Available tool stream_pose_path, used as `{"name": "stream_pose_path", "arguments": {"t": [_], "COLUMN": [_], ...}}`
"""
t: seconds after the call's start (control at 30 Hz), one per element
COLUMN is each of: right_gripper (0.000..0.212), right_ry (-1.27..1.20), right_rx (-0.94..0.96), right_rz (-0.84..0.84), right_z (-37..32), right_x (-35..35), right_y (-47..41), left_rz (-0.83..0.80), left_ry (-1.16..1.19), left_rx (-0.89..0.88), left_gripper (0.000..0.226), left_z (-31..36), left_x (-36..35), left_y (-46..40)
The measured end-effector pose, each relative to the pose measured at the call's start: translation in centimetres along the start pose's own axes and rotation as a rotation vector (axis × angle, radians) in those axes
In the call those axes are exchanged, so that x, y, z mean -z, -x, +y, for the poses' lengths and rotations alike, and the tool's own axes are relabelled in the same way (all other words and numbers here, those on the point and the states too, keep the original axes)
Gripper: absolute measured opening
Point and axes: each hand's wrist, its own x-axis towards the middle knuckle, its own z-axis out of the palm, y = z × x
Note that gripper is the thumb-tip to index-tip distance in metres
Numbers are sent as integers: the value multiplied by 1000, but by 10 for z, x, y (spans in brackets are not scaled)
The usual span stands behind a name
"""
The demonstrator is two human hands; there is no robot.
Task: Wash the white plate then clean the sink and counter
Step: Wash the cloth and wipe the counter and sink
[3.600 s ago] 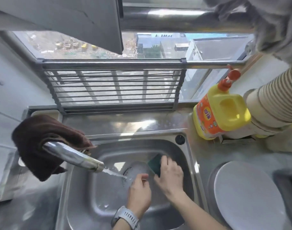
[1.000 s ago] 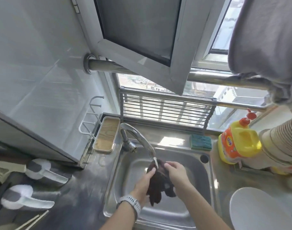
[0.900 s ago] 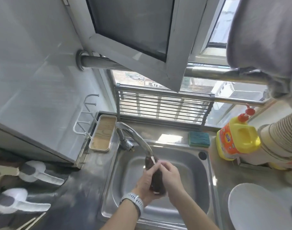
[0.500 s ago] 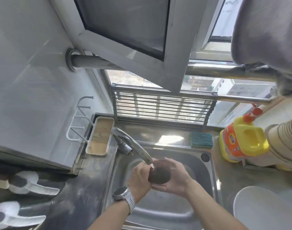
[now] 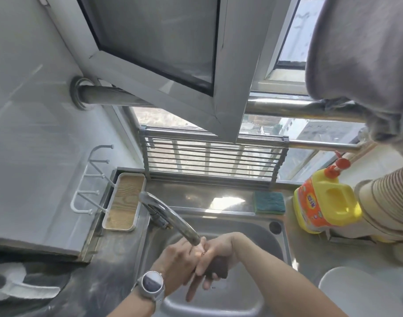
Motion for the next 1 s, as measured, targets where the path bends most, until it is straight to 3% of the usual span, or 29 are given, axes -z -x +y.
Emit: {"name": "stream_pose_path", "arguments": {"t": [0.07,0.13,0.2,0.3,0.4,0.5,0.57,0.77,0.9,1.0], "right_gripper": [12,8,11,15,14,20,11,49,39,43], "right_ry": [195,337,434,703,1031,1431,1564,1641,1676,1689], "right_rx": [-131,-194,-241,-319,-331,-212,-72,52,23,76], "right_rz": [79,243,345,435,630,816,907,1004,1042,1063], "right_z": [-5,-8,-8,-6,0,10,16,42,45,43], "right_x": [-3,-9,-12,-13,-17,-22,-23,-20,-17,-15], "right_y": [-10,-14,-14,-14,-17,-18,-16,-14,-15,-15], "left_rz": [-167,-395,-520,-534,-545,-536,-530,-540,-597,-550], "left_ry": [-1,16,14,119,154,204,276,558,741,887], "left_rx": [117,304,397,517,587,692,766,925,974,1006], "left_gripper": [19,23,29,33,40,36,38,42,28,16], "left_z": [4,10,15,22,30,34,36,38,36,31], "left_x": [10,23,18,12,10,11,14,17,21,18], "left_y": [-10,-18,-20,-18,-18,-21,-22,-24,-25,-25]}}
